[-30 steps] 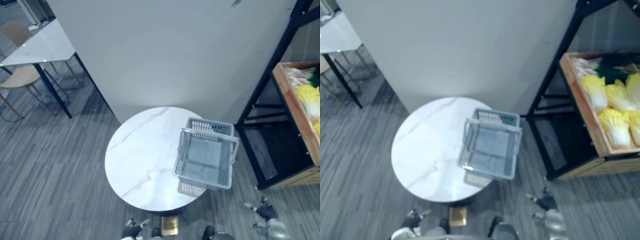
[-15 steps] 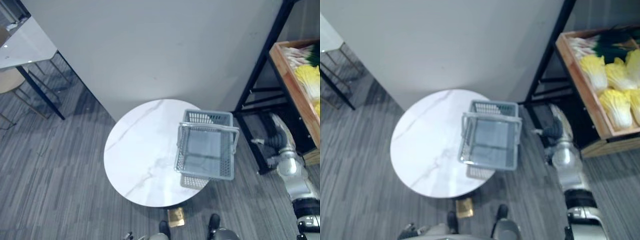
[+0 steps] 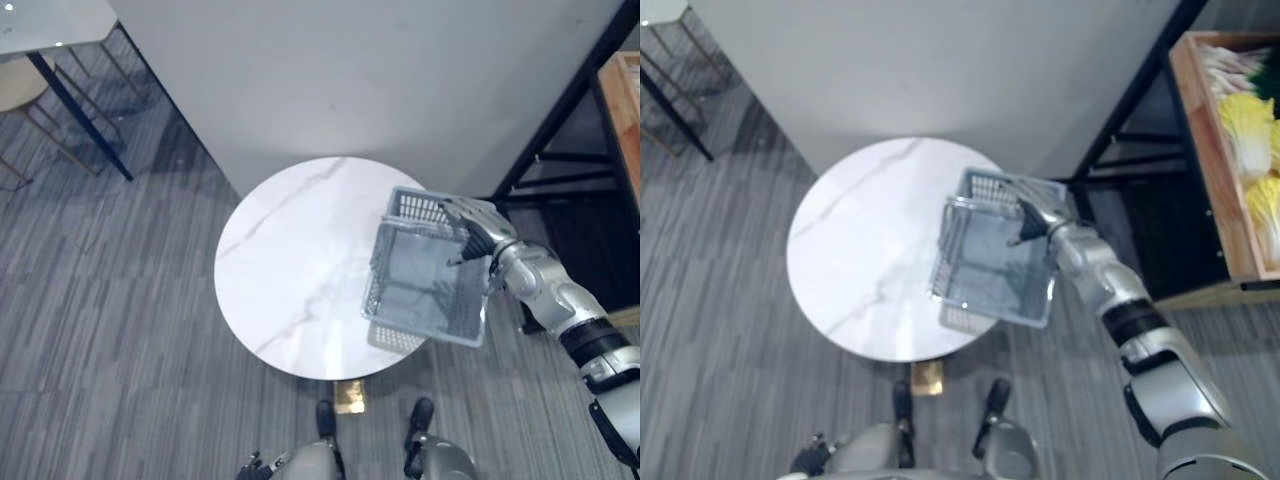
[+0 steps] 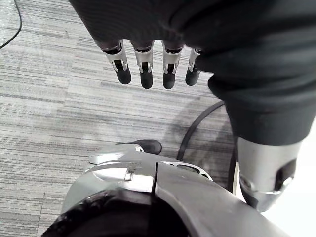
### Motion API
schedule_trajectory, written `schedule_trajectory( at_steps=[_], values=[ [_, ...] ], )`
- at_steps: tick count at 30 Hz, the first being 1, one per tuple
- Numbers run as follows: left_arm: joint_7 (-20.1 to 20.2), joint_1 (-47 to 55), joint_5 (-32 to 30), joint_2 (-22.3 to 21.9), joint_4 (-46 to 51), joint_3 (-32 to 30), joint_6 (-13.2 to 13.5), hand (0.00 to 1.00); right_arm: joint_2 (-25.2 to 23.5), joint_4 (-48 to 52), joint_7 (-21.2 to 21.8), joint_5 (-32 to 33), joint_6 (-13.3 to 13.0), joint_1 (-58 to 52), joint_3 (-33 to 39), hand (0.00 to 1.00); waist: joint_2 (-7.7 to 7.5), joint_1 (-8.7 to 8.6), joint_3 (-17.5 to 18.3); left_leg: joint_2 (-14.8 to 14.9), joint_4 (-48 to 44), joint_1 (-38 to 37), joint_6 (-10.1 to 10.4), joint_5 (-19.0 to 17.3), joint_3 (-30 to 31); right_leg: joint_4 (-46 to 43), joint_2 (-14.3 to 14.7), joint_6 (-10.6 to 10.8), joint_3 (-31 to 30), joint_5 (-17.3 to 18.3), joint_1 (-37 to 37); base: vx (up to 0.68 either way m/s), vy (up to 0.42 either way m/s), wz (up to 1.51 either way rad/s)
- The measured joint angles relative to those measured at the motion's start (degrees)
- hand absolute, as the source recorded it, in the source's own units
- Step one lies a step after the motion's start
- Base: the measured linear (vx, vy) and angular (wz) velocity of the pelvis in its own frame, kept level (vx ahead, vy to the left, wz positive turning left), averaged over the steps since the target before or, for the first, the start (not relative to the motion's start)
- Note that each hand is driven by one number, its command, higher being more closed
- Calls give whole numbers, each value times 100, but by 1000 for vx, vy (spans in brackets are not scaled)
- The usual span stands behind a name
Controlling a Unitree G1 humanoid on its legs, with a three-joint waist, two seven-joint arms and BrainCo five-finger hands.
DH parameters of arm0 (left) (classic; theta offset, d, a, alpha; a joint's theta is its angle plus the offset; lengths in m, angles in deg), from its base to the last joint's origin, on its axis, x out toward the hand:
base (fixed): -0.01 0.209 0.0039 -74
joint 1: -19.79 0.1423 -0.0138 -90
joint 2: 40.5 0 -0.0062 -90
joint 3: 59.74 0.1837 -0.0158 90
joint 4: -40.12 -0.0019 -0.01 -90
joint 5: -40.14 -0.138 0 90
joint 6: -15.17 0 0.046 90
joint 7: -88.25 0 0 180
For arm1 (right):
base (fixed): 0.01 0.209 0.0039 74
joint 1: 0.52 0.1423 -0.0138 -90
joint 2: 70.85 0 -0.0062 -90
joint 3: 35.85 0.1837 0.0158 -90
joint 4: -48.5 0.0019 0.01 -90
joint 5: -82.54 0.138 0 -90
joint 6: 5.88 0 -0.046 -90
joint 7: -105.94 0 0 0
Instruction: Pick vegetable in the basket
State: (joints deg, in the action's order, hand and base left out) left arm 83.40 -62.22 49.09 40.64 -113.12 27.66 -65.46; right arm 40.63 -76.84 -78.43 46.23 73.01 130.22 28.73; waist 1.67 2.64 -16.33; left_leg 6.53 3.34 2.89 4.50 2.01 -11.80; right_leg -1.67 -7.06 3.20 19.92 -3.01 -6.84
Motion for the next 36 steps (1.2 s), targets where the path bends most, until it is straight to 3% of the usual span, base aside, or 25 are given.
schedule_trajectory(
  at_steps=[12,21,22,36],
  values=[
    [-117,-57,160,26,-6,15,7,0,1,-1283,-168,-215,183,703,38,0,-60,104,-256,-131,161,122,-83,116,68,153,-72,36,4,-135,-104,4,10,2],
    [-148,-114,216,40,1,72,17,0,2,-1734,-283,-212,334,892,534,0,-53,94,-460,-187,162,178,-94,125,141,163,-120,41,-2,-158,-142,7,6,2],
    [-151,-115,216,42,1,82,19,0,2,-1734,-283,-212,334,892,539,100,-52,96,-463,-188,163,188,-94,125,139,162,-121,42,-7,-159,-155,0,0,0],
    [-195,-148,218,77,1,273,21,0,-174,-1732,-268,-247,341,892,470,100,-12,143,-514,-188,175,189,-94,125,113,161,-120,49,-40,-167,-175,2,0,0]
  ],
)
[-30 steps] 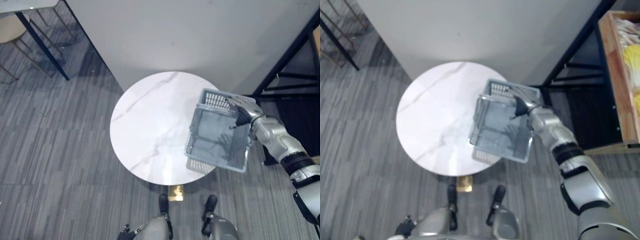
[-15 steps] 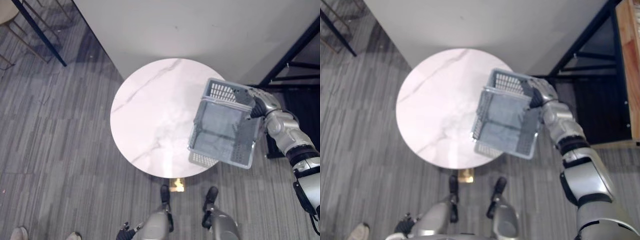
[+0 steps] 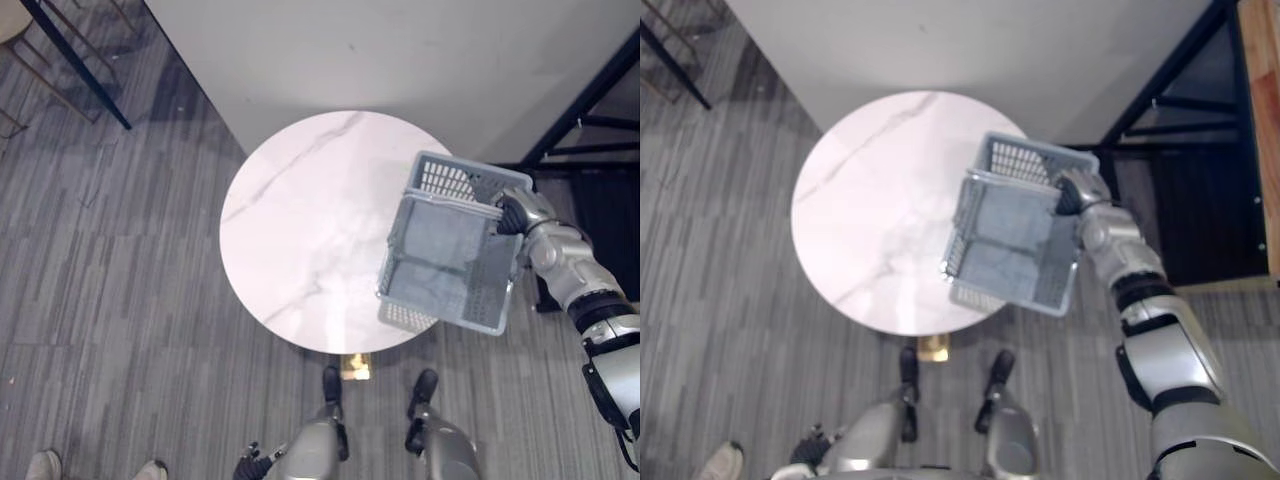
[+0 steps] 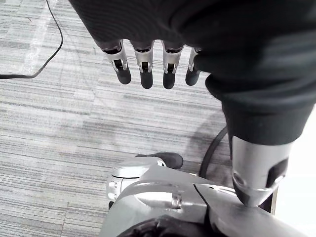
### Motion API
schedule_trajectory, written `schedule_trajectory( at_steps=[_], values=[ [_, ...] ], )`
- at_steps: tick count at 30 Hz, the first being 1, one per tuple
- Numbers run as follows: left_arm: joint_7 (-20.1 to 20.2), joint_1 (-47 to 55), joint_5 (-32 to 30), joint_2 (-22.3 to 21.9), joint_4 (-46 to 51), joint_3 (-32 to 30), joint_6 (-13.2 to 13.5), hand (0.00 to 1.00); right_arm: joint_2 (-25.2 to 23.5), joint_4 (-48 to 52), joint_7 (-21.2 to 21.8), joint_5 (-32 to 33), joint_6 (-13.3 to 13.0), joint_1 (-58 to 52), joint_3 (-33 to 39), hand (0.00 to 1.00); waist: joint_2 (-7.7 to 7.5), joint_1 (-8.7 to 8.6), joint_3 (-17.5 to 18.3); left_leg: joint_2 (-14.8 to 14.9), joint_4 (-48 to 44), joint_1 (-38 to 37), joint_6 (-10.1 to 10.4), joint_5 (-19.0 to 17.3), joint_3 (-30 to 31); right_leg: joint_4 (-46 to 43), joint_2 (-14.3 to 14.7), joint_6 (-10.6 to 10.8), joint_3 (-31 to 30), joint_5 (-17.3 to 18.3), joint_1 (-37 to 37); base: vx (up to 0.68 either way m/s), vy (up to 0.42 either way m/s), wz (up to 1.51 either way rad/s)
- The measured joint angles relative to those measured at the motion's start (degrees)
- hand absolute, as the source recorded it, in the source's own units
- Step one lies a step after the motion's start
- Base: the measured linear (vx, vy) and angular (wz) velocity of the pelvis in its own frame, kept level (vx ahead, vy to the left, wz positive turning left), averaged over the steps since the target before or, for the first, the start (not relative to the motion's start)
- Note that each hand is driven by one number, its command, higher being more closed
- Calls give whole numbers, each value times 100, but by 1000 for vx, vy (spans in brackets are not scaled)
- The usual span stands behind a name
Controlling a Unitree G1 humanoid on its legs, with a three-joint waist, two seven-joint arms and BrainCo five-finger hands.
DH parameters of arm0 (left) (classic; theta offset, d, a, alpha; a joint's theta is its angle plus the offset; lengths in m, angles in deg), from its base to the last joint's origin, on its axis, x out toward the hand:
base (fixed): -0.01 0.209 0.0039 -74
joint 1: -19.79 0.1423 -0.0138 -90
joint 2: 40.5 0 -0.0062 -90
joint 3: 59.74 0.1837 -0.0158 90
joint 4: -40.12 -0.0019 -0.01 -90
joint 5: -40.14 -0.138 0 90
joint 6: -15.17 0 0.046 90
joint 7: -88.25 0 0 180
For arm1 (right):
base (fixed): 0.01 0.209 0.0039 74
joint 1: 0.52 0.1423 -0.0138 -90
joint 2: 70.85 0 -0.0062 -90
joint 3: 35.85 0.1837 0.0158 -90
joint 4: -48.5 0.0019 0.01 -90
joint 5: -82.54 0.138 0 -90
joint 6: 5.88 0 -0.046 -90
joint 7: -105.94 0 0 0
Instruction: Pick vegetable in the basket
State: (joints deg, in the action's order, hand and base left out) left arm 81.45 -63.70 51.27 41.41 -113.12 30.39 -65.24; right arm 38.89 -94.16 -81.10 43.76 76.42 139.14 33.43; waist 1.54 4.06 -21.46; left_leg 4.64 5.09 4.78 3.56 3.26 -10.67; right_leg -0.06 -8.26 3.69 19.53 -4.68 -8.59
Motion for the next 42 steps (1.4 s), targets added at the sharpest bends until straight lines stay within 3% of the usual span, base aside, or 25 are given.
schedule_trajectory(
  at_steps=[11,17,23,29,36,42],
  values=[
    [-36,-20,-19,3,0,7,-15,0,-314,39,17,7,-6,21,-249,100,-3,88,0,2,-15,-94,-1,1,-9,6,0,-2,-50,-30,100,0,0,0],
    [-37,-21,-99,11,-1,8,-28,0,-330,294,233,-4,-13,-26,-575,100,-24,84,9,12,-1,-223,-1,1,-66,7,13,8,-109,-37,188,7,-1,-4],
    [-31,-20,-141,121,-8,-32,-117,0,-229,1058,473,-30,-66,-518,-946,100,-239,44,120,11,26,-341,0,1,-115,14,15,18,-151,-43,262,8,0,-4],
    [-5,49,-525,196,-72,-278,-158,0,299,2473,773,171,-366,-1426,-1145,100,-479,-66,424,-10,27,-447,3,-2,-154,115,8,82,-239,-84,390,-2,1,-2],
    [99,188,-761,241,-257,-307,-263,0,876,3577,1035,1029,-679,-2190,-1144,100,-496,-240,865,9,30,-544,18,-15,-325,168,40,107,-424,-96,400,-9,-10,-13],
    [170,249,-892,237,-294,-506,-270,0,1247,4189,1327,1286,-821,-2676,-1145,100,-497,-238,1017,84,31,-690,91,-68,-482,247,107,138,-637,-108,492,-11,-24,-14]
  ],
)
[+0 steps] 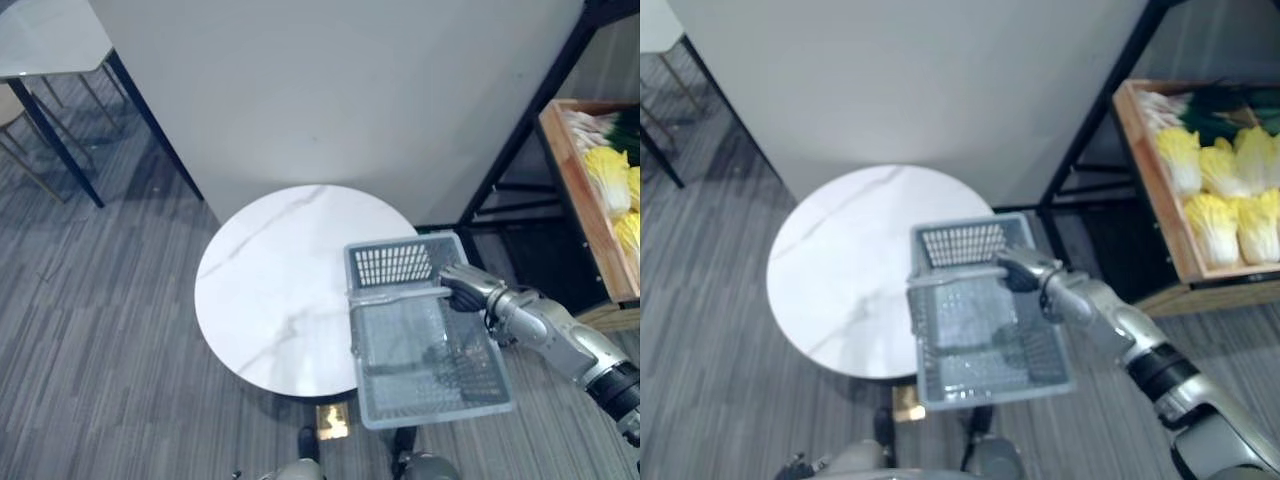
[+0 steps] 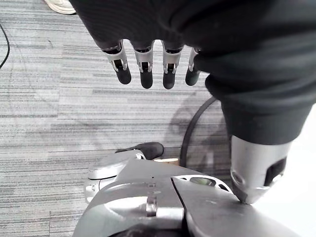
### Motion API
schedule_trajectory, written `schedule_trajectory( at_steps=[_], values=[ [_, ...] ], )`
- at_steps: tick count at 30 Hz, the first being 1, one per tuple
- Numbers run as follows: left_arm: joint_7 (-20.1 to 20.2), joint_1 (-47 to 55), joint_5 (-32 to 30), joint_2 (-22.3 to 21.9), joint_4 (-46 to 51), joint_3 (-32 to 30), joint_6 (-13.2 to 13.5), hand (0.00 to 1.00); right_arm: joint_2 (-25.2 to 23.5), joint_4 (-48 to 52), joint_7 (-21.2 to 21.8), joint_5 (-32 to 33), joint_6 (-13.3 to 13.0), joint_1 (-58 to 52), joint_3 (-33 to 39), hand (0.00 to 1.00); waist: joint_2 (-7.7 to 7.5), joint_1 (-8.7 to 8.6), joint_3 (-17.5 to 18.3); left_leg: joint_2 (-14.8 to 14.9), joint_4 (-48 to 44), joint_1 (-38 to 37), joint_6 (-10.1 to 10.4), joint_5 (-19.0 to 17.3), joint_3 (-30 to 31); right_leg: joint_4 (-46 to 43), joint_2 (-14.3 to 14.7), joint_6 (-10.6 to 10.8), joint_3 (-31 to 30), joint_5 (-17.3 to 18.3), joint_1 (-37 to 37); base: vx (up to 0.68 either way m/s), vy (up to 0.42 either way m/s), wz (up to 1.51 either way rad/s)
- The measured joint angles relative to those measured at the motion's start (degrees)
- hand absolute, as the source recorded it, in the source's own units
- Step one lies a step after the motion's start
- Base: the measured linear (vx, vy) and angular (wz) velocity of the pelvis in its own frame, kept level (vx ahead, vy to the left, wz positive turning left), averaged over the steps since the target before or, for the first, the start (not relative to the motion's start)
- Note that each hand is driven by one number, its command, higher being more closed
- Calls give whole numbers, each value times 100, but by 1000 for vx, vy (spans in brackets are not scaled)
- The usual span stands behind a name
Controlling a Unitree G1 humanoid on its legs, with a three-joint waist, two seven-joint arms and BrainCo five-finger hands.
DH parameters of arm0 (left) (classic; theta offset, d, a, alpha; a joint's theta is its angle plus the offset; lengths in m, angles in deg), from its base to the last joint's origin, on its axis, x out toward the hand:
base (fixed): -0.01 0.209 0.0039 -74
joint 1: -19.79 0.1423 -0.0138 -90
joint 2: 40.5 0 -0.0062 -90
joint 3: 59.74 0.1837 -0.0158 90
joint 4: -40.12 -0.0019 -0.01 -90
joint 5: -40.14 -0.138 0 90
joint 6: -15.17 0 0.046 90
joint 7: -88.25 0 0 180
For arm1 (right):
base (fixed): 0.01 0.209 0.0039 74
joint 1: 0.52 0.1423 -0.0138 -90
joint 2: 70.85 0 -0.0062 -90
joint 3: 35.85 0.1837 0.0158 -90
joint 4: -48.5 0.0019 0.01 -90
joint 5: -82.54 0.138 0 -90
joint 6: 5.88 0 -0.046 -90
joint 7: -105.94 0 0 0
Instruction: Pick vegetable in the basket
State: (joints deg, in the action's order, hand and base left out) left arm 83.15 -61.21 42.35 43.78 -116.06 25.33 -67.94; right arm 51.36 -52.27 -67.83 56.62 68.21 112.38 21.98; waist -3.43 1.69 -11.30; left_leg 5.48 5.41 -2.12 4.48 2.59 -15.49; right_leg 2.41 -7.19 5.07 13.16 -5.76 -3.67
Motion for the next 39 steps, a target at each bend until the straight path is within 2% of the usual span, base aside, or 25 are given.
schedule_trajectory(
  at_steps=[4,7,11,12,14,16,17,20,22,24,25,26,27,28,29,30,31,32,33,34,35,37,38,39],
  values=[
    [47,91,-126,6,4,-32,-2,0,149,181,64,10,-145,-321,-1,100,13,1,192,27,-1,-93,6,-11,-117,29,39,-25,-104,-21,47,24,-17,-12],
    [91,137,-130,0,10,-105,-2,0,155,217,65,9,-156,-491,0,100,14,-23,250,41,-68,-114,14,-79,-136,49,77,-26,-124,-20,98,16,-21,-7],
    [94,174,-127,-95,13,-228,8,0,149,294,63,9,-156,-601,-4,100,88,12,273,161,-923,104,36,-561,-244,-22,98,-30,-386,-16,76,6,-2,-27],
    [94,179,-126,-105,13,-231,10,0,148,333,61,9,-155,-596,-4,100,108,14,266,170,-1087,136,36,-655,-109,-49,101,-33,-457,-14,63,-15,18,-55],
    [97,202,-126,-160,15,-245,16,0,142,409,51,9,-182,-554,-4,100,200,91,272,143,-1620,313,166,-1095,1142,-272,207,-44,-828,44,-142,-18,3,-84],
    [102,205,-126,-183,9,-286,10,0,118,420,37,6,-182,-562,-5,100,225,55,260,36,-1851,338,192,-1418,1612,-521,248,-32,-1109,96,-325,-43,63,-69],
    [103,205,-126,-181,9,-285,8,0,119,414,37,3,-181,-567,-5,100,223,30,252,19,-1887,340,176,-1445,1604,-550,244,-23,-1133,102,-336,-65,115,-48],
    [113,191,-127,-144,20,-216,6,0,129,369,22,-24,-181,-881,191,100,149,-65,252,-123,-1995,290,79,-1584,1338,-569,140,72,-1424,53,-411,-74,127,-40],
    [133,178,-141,-97,27,-96,10,0,119,358,20,-104,-178,-1243,537,100,109,-121,239,-304,-2074,399,-11,-1594,1192,-510,22,230,-1668,-58,-559,-67,166,-40],
    [137,169,-142,-26,54,77,16,0,20,307,-2,-185,-103,-1316,751,100,81,-201,224,-377,-2404,710,-182,-1717,922,-517,-30,352,-1923,-150,-852,-81,178,-62],
    [155,148,-230,57,53,229,11,0,-96,292,-24,-295,-14,-1322,810,100,41,-263,200,-393,-2663,876,-313,-1791,689,-333,-61,300,-2002,-105,-926,-78,155,-82],
    [153,104,-342,109,29,331,10,0,-282,172,-76,-402,106,-1319,840,100,189,-292,240,-220,-2541,880,-497,-1692,398,-145,-86,-3,-1664,358,-897,-84,122,-92],
    [156,50,-356,62,16,382,13,0,-329,100,-95,-461,129,-1288,835,100,276,-285,197,-66,-2460,854,-553,-1655,207,-467,-69,-190,-1320,406,-1025,-83,147,-124],
    [145,10,-353,73,25,437,26,0,-424,-95,-141,-474,143,-1232,837,100,320,-158,99,102,-2404,674,-543,-1642,-84,-2048,-214,-550,-563,436,-1332,-54,109,-106],
    [129,16,-346,108,40,441,25,0,-455,-164,-183,-480,146,-1239,837,100,250,-153,96,80,-2426,582,-553,-1654,-169,-2658,-350,-635,-288,481,-1296,-62,209,-120],
    [149,-37,-353,265,70,467,5,0,-507,-207,-220,-521,152,-1223,873,100,51,-130,81,-95,-2651,543,-619,-1730,-282,-2849,-491,-710,89,441,-1266,-82,119,-103],
    [165,-27,-355,234,49,472,-6,0,-577,-253,-245,-545,160,-1123,900,100,106,-101,103,8,-2427,566,-754,-1820,-219,-2283,-237,-890,9,185,-1109,-197,97,-146],
    [178,-42,-363,165,-51,458,0,0,-711,-307,-341,-580,164,-1043,931,100,205,-7,118,182,-2028,345,-645,-1549,-706,-2781,-235,-1100,89,563,-1052,-200,-5,-127],
    [176,-36,-363,163,-46,503,10,0,-726,-318,-373,-598,163,-1048,927,100,192,-18,131,142,-1816,248,-650,-1439,-819,-3307,-374,-1055,266,845,-1014,-193,7,-114],
    [171,-58,-363,183,-53,517,-5,0,-780,-401,-425,-609,160,-1050,928,100,158,-54,153,120,-1610,103,-686,-1316,-1046,-3792,-614,-899,475,1055,-756,-119,31,-108],
    [174,-54,-362,194,-96,553,-5,0,-875,-473,-436,-635,153,-1044,928,100,127,15,228,157,-1542,116,-689,-1258,-1340,-3866,-797,-885,594,1095,-493,-79,31,-116],
    [179,-44,-362,192,-108,556,-3,0,-1038,-500,-439,-691,146,-984,928,100,120,77,240,234,-1557,149,-675,-1196,-1693,-3775,-959,-826,558,1057,-274,-83,-60,-124],
    [179,-33,-362,196,-110,554,-4,0,-1172,-528,-439,-765,138,-960,928,100,109,81,251,314,-1582,203,-641,-1131,-2023,-3386,-1042,-550,493,812,-52,-111,-127,-124],
    [182,-35,-363,205,-109,555,-4,0,-1216,-530,-439,-784,140,-960,928,100,103,96,256,345,-1592,227,-610,-1099,-2126,-3051,-1021,-313,454,783,11,-133,-199,-142]
  ],
)
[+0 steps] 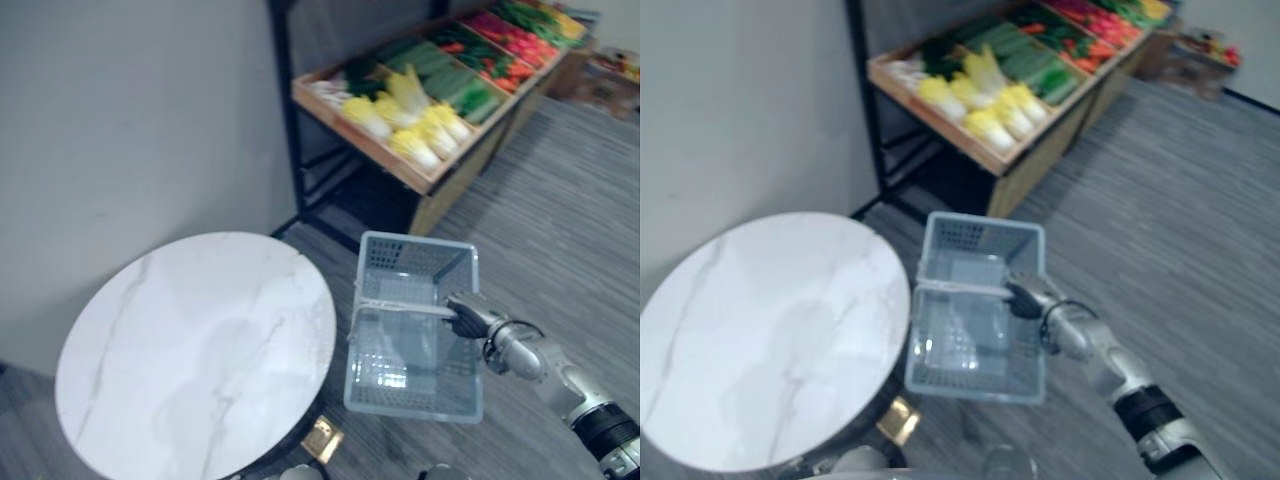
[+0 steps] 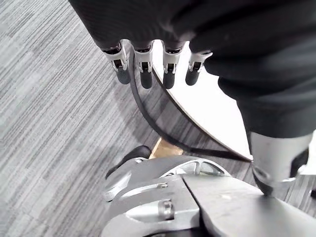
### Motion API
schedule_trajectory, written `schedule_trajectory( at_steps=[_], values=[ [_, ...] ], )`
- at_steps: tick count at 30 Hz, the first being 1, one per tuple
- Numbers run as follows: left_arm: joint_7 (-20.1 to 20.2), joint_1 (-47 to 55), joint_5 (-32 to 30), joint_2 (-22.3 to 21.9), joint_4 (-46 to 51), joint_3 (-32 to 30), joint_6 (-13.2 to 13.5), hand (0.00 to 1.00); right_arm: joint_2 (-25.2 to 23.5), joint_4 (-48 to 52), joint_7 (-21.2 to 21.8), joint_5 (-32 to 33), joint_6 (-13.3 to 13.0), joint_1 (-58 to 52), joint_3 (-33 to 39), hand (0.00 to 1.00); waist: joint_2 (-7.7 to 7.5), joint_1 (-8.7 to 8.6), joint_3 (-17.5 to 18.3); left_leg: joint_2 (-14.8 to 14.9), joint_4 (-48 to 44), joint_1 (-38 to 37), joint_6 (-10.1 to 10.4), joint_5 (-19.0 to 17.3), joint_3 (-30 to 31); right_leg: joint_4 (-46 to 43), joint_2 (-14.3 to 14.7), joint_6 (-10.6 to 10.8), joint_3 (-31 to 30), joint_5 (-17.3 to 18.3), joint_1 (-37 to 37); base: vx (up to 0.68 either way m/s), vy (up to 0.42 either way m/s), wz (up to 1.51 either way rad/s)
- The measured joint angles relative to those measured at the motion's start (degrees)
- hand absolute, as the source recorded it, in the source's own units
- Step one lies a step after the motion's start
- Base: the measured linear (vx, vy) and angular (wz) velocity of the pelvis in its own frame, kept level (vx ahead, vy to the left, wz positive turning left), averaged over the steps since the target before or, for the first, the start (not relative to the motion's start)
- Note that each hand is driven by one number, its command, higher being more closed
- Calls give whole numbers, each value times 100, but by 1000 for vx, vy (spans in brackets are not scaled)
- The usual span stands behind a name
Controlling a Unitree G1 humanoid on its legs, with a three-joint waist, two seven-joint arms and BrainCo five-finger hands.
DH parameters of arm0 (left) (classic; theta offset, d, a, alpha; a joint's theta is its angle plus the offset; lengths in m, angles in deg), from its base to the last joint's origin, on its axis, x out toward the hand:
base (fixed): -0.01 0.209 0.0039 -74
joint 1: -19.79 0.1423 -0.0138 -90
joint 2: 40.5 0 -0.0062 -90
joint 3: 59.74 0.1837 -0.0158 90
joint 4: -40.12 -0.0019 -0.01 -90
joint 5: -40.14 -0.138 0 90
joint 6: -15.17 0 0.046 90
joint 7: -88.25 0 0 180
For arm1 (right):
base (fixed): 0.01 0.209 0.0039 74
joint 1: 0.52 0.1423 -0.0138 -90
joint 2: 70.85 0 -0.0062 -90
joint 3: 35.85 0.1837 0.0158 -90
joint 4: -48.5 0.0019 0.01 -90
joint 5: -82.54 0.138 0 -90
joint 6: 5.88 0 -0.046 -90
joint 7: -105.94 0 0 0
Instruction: Pick vegetable in the basket
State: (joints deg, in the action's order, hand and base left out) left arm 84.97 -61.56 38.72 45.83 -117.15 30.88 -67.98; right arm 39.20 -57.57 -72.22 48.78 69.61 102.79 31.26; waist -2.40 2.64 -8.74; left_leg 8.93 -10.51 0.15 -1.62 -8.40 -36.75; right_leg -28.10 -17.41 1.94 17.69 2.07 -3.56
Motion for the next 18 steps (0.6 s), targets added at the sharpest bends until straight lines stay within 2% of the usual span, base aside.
schedule_trajectory(
  at_steps=[1,3,5,6,7,9,10,11,12,13,14,16,18],
  values=[
    [7,1,0,-26,-7,9,0,0,-38,-2,1,-2,3,-3,-12,100,25,32,37,66,92,58,65,190,-118,580,209,77,48,21,29,-109,-189,-114],
    [12,-1,-1,-49,-65,60,-10,0,-21,0,-1,-2,13,-5,-9,100,69,89,88,137,278,86,180,413,-314,1555,451,207,48,-60,200,-129,-262,-128],
    [12,-47,-14,0,-102,168,-14,0,28,0,-5,-7,95,-185,5,100,91,30,100,250,204,116,263,468,-548,2500,661,304,65,-119,481,-133,-293,-81],
    [12,-63,-38,0,-96,185,-12,0,53,-1,-3,-9,137,-278,2,100,103,-6,106,290,125,142,278,477,-539,2676,698,322,77,-131,569,-116,-263,-26],
    [11,-92,-121,-17,-91,190,4,0,116,-1,0,-16,185,-470,0,100,152,-78,112,443,-79,203,293,483,-515,2923,791,365,79,-167,698,-95,-190,-2],
    [12,-106,-160,-19,-86,189,10,0,133,-4,5,-16,195,-678,-5,100,272,-87,118,766,-528,307,302,487,-484,2985,997,318,-44,-210,687,-186,-235,-39],
    [12,-82,-167,-37,-66,189,6,0,127,-8,6,-14,193,-709,-50,100,329,-54,107,928,-774,310,356,529,-290,2988,1110,257,-283,-242,692,-190,-229,-75],
    [12,-39,-186,-79,-62,190,10,0,127,-7,5,-9,176,-707,-70,100,366,-27,114,958,-836,302,438,591,-71,2986,1151,207,-421,-274,691,-138,-179,-103],
    [21,42,-213,-165,-60,249,18,0,132,-8,2,2,143,-687,-89,100,370,-11,74,945,-915,272,517,650,537,2983,1221,149,-690,-332,670,-89,-121,-97],
    [41,73,-221,-221,-59,251,21,0,143,-8,2,2,128,-659,-125,100,416,-8,60,881,-922,281,566,617,1004,2985,1250,140,-851,-342,666,-120,-88,-130],
    [90,98,-256,-330,-98,257,23,0,177,-10,-4,16,118,-632,-222,100,489,10,80,601,-757,204,727,393,1972,2985,1276,195,-1188,-364,565,-93,-18,-115],
    [119,126,-386,-388,-90,305,65,0,154,-18,-3,47,105,-521,-280,100,593,73,91,298,-388,72,803,121,2826,3028,1393,190,-1564,-364,313,-130,41,-129],
    [126,106,-391,-384,-94,344,78,0,164,-18,-2,134,66,-513,-276,100,690,37,111,309,65,-67,754,-91,3170,3121,1559,175,-1670,-388,146,-102,76,-75]
  ],
)
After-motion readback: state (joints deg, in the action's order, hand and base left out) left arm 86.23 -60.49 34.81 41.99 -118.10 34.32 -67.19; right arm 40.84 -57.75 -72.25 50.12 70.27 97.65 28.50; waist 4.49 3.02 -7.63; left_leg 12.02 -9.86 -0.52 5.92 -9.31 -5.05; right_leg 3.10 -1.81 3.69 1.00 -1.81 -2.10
